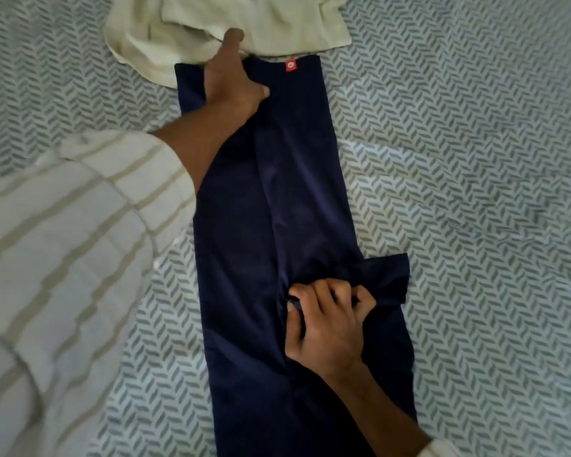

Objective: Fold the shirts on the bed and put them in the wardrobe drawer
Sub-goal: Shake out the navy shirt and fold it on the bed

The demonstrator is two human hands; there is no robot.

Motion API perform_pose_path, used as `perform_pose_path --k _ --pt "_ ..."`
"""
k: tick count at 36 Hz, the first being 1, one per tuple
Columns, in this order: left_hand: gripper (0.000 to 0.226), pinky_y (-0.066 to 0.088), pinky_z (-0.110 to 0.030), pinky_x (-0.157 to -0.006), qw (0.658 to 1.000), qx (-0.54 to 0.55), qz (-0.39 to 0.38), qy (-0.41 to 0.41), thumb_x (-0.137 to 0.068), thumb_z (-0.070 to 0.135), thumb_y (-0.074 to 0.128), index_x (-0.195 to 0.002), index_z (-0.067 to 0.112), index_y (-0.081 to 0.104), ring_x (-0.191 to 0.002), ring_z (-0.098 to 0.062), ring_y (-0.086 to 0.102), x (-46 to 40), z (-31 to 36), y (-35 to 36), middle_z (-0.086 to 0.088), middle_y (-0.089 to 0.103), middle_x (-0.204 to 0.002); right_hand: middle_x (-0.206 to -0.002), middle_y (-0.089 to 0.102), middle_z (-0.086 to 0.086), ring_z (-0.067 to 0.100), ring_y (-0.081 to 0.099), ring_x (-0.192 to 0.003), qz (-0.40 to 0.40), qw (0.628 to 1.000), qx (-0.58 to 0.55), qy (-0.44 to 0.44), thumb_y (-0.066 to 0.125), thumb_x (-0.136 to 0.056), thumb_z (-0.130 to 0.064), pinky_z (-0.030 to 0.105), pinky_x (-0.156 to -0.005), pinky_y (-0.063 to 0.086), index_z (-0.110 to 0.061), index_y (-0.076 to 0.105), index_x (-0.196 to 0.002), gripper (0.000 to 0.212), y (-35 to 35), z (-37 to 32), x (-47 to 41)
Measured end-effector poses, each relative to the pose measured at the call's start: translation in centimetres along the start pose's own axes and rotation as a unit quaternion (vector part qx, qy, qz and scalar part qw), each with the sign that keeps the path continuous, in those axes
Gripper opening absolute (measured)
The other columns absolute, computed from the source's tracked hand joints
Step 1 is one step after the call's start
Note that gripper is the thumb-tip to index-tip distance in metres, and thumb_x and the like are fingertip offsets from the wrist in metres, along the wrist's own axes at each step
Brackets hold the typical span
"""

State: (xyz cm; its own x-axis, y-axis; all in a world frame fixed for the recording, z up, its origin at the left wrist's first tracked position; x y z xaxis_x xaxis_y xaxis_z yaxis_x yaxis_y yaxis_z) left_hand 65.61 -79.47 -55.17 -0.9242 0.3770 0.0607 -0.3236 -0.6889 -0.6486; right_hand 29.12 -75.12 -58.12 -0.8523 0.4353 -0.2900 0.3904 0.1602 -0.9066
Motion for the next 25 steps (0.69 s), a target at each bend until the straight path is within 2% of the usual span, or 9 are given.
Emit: perform_pose_path --k 3,5,8,13,16,18,21,23,25 --pt "0.082 0.037 -0.029 -0.106 0.983 -0.148 0.004 0.107 -0.078 0.022 0.080 -0.149 0.021 0.039 -0.130 -0.026 0.040 3.9 0.7 -0.8 -0.008 0.043 -0.143 -0.089 0.062 -0.007 0.021 0.057 -0.093 -0.010 1.000 -0.001 0.000 0.061 -0.083 -0.032 0.049 -0.087 0.035 -0.023 0.071 -0.094 0.017 0.2 0.0 0.1" --pt "0.064 0.042 -0.043 -0.104 0.967 -0.175 0.008 0.186 -0.080 0.017 0.076 -0.139 0.018 0.053 -0.121 -0.031 0.045 7.9 1.3 -1.7 -0.011 0.050 -0.130 -0.090 0.062 -0.007 0.022 0.057 -0.094 -0.021 1.000 -0.004 -0.001 0.061 -0.083 -0.032 0.050 -0.089 0.035 -0.023 0.070 -0.095 0.017 0.3 0.0 0.0" --pt "0.038 0.048 -0.042 -0.090 0.956 -0.136 -0.065 0.252 -0.087 0.003 0.064 -0.124 0.013 0.067 -0.103 -0.032 0.055 15.3 1.2 -2.1 -0.013 0.060 -0.108 -0.092 0.061 -0.007 0.023 0.056 -0.095 -0.038 0.999 -0.003 0.000 0.062 -0.083 -0.032 0.050 -0.090 0.034 -0.023 0.068 -0.098 0.018 0.2 0.1 -0.1" --pt "0.043 0.050 -0.031 -0.090 0.967 -0.112 -0.180 0.142 -0.094 0.004 0.055 -0.136 0.015 0.058 -0.103 -0.024 0.064 27.5 -1.3 -3.3 -0.009 0.067 -0.113 -0.097 0.060 -0.011 0.022 0.053 -0.100 -0.099 0.995 -0.014 0.023 0.056 -0.085 -0.037 0.050 -0.093 0.033 -0.027 0.062 -0.103 0.022 -0.5 -0.5 -0.4" --pt "0.042 0.048 -0.028 -0.093 0.963 -0.118 -0.217 0.106 -0.094 0.007 0.056 -0.135 0.015 0.057 -0.111 -0.022 0.062 33.1 -2.7 -3.8 -0.006 0.067 -0.121 -0.116 0.058 -0.014 0.018 0.046 -0.116 -0.141 0.986 -0.063 0.058 0.053 -0.083 -0.053 0.048 -0.102 0.027 -0.033 0.055 -0.119 0.042 -1.5 0.1 -0.4" --pt "0.037 0.049 -0.032 -0.094 0.963 -0.109 -0.223 0.106 -0.093 0.007 0.059 -0.130 0.011 0.061 -0.111 -0.024 0.061 35.8 -2.7 -4.5 -0.008 0.067 -0.120 -0.130 0.054 -0.013 0.014 0.042 -0.124 -0.102 0.981 -0.130 0.101 0.052 -0.083 -0.059 0.047 -0.104 0.027 -0.033 0.052 -0.130 0.054 -4.0 1.4 -0.5" --pt "0.034 0.043 -0.027 -0.097 0.963 -0.116 -0.219 0.104 -0.092 0.007 0.061 -0.126 0.008 0.064 -0.114 -0.024 0.058 38.3 -2.7 -5.3 -0.009 0.065 -0.122 -0.139 0.052 -0.002 0.022 0.042 -0.129 -0.015 0.969 -0.128 0.213 0.059 -0.087 -0.047 0.054 -0.103 0.032 -0.025 0.049 -0.138 0.057 -8.1 5.3 -1.4" --pt "0.033 0.045 -0.032 -0.100 0.957 -0.134 -0.234 0.109 -0.092 0.007 0.061 -0.125 0.008 0.065 -0.115 -0.024 0.058 39.3 -3.1 -4.9 -0.010 0.065 -0.121 -0.147 0.044 0.009 0.031 0.038 -0.136 -0.077 0.939 -0.094 0.322 0.066 -0.088 -0.039 0.058 -0.107 0.031 -0.016 0.042 -0.146 0.067 -8.4 8.9 -1.8" --pt "0.039 0.043 -0.033 -0.105 0.948 -0.153 -0.258 0.107 -0.094 0.011 0.061 -0.134 0.011 0.060 -0.122 -0.024 0.054 40.5 -3.4 -4.6 -0.008 0.062 -0.127 -0.142 0.048 0.017 0.037 0.042 -0.133 -0.172 0.909 -0.082 0.371 0.071 -0.086 -0.039 0.050 -0.110 0.032 -0.008 0.048 -0.141 0.067 -7.8 10.9 -1.4"
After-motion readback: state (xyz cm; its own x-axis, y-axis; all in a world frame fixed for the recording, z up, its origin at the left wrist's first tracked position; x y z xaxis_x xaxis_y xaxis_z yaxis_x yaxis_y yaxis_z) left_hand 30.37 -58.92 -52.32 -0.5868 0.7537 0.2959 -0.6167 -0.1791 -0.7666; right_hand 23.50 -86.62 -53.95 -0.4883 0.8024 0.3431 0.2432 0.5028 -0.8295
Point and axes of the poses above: each hand's wrist, its own x-axis away from the middle knuckle, its own y-axis out of the palm, z = x × y, the point moved 6 cm from there along -x, towards the middle knuckle
